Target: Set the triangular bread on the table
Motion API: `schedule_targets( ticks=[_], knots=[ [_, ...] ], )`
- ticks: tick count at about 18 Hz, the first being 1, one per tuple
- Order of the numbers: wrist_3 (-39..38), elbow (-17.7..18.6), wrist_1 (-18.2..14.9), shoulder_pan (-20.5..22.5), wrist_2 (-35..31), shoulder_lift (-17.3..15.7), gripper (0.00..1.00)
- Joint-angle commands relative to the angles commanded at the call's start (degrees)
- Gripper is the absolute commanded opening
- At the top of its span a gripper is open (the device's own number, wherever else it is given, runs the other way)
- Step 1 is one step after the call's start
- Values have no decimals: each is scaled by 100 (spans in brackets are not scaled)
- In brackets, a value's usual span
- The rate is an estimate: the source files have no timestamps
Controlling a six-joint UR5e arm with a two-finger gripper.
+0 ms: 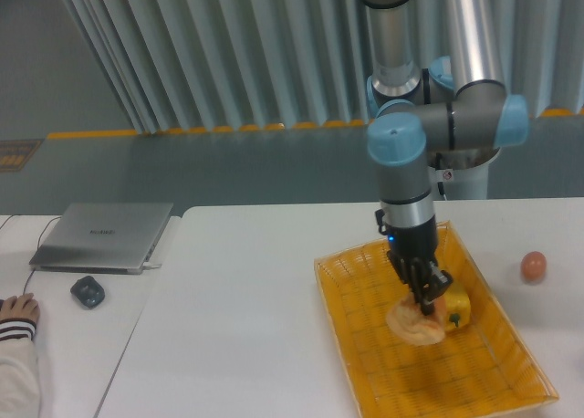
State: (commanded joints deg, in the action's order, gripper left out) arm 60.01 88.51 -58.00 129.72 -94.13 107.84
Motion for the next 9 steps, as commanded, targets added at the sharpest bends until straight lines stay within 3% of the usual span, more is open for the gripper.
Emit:
schedule_targets(
  ticks=[9],
  knots=[
    [1512,44,-133,1213,448,-79,10]
  ],
)
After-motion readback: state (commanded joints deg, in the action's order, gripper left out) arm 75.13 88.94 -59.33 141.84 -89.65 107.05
